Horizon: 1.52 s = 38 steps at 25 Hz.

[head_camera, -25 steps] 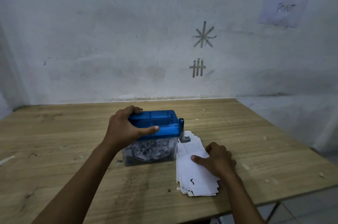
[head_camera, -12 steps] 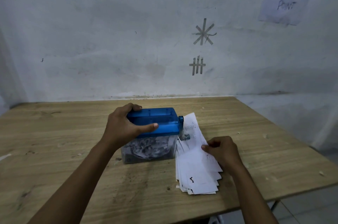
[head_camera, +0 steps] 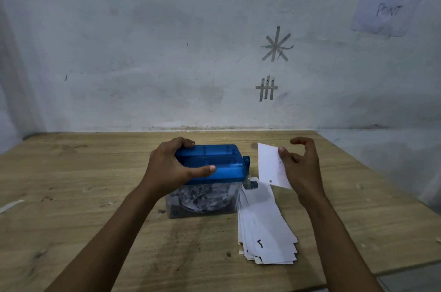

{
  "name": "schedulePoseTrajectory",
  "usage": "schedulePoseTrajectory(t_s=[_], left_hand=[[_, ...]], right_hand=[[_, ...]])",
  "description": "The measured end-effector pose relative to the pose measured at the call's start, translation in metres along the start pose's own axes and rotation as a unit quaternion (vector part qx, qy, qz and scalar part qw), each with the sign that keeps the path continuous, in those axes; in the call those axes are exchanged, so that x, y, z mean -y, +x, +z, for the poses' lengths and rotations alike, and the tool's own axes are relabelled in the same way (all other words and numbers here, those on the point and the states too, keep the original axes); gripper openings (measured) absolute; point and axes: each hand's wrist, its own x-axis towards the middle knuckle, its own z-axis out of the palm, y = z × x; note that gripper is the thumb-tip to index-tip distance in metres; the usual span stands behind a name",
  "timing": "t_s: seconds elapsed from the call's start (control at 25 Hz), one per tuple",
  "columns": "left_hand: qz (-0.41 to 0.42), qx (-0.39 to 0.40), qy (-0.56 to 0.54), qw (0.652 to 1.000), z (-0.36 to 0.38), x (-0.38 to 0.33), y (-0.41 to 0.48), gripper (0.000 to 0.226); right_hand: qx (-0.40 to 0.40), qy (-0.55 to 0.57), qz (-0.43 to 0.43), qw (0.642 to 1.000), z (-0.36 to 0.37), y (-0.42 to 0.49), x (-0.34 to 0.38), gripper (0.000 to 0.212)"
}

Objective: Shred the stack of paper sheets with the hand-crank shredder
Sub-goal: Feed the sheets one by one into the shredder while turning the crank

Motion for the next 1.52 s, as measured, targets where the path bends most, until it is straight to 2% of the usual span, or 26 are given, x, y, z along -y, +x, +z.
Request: schedulePoseTrajectory(t_s=[0.08, 0.16, 0.28, 0.36, 0.6, 0.72, 0.84, 0.96, 1.12, 1.24, 1.32, 1.36, 1.44, 1.52], left_hand=[[-0.003, 0.009, -0.001, 1.000, -0.001, 0.000, 0.001, 0.089], [-0.008, 0.015, -0.007, 1.000, -0.002, 0.001, 0.002, 0.088], [-0.021, 0.023, -0.017, 0.999, -0.003, 0.001, 0.003, 0.088], [-0.028, 0.024, -0.019, 0.999, -0.004, 0.001, 0.003, 0.082], [-0.037, 0.031, -0.034, 0.998, -0.005, -0.003, 0.003, 0.062], [-0.044, 0.020, -0.045, 0.998, -0.004, -0.002, 0.003, 0.058], [-0.046, 0.011, -0.076, 0.996, -0.004, -0.004, 0.003, 0.045], [-0.050, 0.011, -0.131, 0.990, -0.005, -0.001, 0.002, 0.038], [-0.045, 0.019, -0.133, 0.990, -0.006, 0.002, 0.003, 0.035], [-0.034, 0.019, -0.136, 0.990, -0.006, 0.006, 0.004, 0.034], [-0.022, 0.013, -0.131, 0.991, -0.006, 0.009, 0.005, 0.029], [-0.024, 0.012, -0.130, 0.991, -0.006, 0.010, 0.005, 0.027], [-0.040, 0.012, -0.140, 0.989, -0.006, 0.007, 0.004, 0.029], [-0.046, 0.013, -0.144, 0.988, -0.006, 0.005, 0.002, 0.030]], right_hand=[[-0.001, 0.000, -0.023, 1.000, 0.010, 0.007, 0.013, 0.010], [0.027, 0.022, -0.031, 0.999, 0.020, 0.013, 0.027, 0.019], [0.101, 0.101, -0.043, 0.989, 0.040, 0.015, 0.050, 0.043], [0.131, 0.109, -0.061, 0.984, 0.057, 0.012, 0.061, 0.056], [0.214, 0.108, -0.051, 0.970, 0.103, 0.002, 0.072, 0.063], [0.227, 0.094, -0.041, 0.968, 0.115, -0.002, 0.066, 0.065], [0.238, 0.084, -0.046, 0.967, 0.118, -0.005, 0.062, 0.068], [0.257, 0.062, -0.049, 0.963, 0.117, -0.006, 0.060, 0.069], [0.256, 0.031, -0.042, 0.965, 0.106, -0.006, 0.061, 0.065], [0.202, -0.019, -0.059, 0.977, 0.089, -0.009, 0.056, 0.046], [0.146, -0.100, -0.061, 0.982, 0.073, -0.015, 0.043, 0.039], [0.139, -0.143, -0.039, 0.979, 0.065, -0.019, 0.037, 0.043], [0.176, -0.208, 0.042, 0.961, 0.054, -0.029, 0.029, 0.062], [0.198, -0.235, 0.083, 0.948, 0.052, -0.032, 0.023, 0.081]])
